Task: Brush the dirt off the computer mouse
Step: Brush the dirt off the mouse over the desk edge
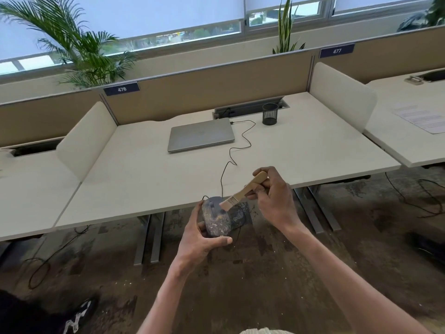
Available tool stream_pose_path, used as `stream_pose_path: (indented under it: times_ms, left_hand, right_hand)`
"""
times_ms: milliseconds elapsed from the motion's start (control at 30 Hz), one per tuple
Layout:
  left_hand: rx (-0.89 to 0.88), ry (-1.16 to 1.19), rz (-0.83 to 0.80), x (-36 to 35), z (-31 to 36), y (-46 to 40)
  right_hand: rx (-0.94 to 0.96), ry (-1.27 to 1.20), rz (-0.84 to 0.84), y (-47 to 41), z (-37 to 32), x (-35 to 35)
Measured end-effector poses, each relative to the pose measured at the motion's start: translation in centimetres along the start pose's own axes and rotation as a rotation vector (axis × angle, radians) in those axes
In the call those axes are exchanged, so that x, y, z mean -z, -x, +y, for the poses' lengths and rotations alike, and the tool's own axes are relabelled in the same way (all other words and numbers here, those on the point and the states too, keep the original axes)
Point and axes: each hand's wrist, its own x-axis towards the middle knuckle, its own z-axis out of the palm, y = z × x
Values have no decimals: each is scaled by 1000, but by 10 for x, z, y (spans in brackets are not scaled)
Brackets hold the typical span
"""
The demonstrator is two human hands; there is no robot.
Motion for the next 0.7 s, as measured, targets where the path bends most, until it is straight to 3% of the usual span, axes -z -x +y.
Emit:
stream_pose_path:
  times_ms: [233,500,700]
  left_hand:
    - [-17,-15,-2,-2,2,-3]
    - [-7,-16,-16,-4,6,-6]
    - [3,-40,-27,-5,6,-5]
  right_hand:
    - [227,187,-61,8,-9,-7]
    - [278,183,-94,0,-24,-8]
    - [331,274,-234,5,-29,-13]
